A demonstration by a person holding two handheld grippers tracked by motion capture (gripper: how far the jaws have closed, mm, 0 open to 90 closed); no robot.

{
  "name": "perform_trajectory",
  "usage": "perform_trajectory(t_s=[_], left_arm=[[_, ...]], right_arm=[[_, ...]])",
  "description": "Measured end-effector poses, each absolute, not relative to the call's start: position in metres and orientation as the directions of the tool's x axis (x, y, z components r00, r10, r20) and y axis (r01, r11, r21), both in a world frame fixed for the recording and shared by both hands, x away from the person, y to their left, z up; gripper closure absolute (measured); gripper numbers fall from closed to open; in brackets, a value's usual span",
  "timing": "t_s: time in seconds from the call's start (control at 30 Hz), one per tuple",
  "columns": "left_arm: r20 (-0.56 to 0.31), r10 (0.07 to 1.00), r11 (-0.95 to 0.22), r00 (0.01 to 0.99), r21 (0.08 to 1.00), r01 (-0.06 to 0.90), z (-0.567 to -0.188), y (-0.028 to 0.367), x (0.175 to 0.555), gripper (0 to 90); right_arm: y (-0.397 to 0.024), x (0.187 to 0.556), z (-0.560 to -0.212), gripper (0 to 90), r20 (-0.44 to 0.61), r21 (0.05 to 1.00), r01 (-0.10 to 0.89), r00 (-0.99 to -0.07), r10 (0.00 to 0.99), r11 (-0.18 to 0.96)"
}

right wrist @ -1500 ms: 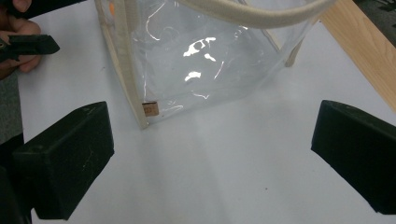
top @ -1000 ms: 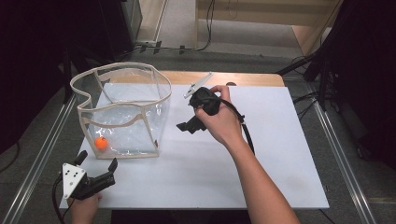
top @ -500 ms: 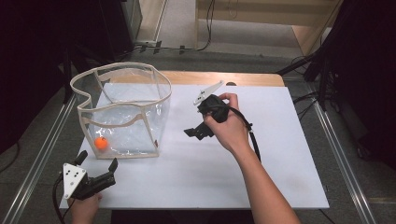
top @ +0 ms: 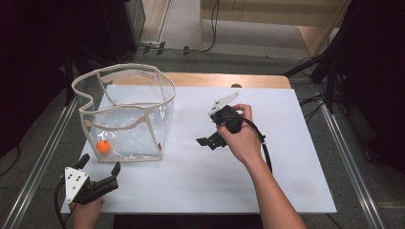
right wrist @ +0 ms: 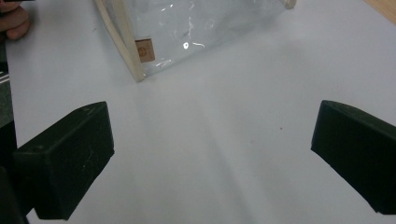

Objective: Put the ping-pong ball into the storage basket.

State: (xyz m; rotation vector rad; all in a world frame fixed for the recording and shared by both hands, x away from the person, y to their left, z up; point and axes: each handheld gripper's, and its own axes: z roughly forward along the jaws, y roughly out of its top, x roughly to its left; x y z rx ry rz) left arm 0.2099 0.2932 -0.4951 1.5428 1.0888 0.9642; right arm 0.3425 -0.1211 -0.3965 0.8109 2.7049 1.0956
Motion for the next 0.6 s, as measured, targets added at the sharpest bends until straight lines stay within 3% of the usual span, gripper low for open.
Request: perform_trajectory(t_s=[0.6], left_arm=[[0.067,0.957,-0.122,0.282,0.976,0.181,-0.495,0.293,0.21,0.0]], right_arm=[[-0.151,0.326,-0.423,0.0,0.123,0.705,0.46,-0.829,0.546,0.54]])
